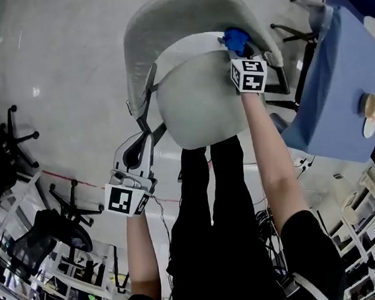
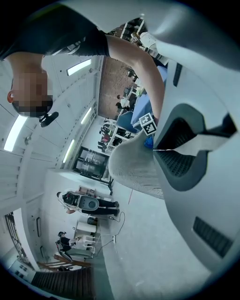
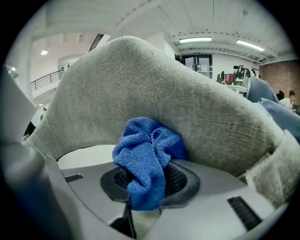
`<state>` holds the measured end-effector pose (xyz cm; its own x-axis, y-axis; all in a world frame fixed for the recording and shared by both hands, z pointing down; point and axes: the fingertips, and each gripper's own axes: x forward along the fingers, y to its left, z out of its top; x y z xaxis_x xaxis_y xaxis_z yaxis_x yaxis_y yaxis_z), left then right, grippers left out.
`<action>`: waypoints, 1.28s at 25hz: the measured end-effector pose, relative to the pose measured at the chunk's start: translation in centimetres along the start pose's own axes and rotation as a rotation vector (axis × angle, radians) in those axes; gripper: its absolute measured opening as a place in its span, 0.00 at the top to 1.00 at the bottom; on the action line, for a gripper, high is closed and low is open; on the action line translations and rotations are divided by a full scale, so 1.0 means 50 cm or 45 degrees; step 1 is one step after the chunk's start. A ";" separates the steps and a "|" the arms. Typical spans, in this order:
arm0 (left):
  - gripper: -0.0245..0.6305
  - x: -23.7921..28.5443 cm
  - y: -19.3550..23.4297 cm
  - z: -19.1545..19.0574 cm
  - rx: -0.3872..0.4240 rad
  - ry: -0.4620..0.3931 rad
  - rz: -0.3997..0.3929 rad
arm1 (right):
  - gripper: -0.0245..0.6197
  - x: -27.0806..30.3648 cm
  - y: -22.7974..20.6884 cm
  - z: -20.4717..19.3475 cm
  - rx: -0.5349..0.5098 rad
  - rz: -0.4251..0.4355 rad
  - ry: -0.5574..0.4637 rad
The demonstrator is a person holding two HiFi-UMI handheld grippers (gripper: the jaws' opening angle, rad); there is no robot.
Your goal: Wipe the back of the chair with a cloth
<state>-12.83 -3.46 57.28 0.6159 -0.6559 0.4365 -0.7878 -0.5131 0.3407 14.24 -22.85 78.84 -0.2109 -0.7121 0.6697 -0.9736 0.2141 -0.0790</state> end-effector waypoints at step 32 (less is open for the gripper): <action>0.93 -0.099 -0.093 0.116 0.051 -0.090 -0.052 | 0.76 -0.256 0.095 0.041 -0.335 0.155 0.017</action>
<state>-12.19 -1.02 48.73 0.6472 -0.6706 0.3627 -0.7622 -0.5609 0.3230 12.15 -14.08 68.35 -0.3216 -0.6621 0.6769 -0.8848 0.4648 0.0342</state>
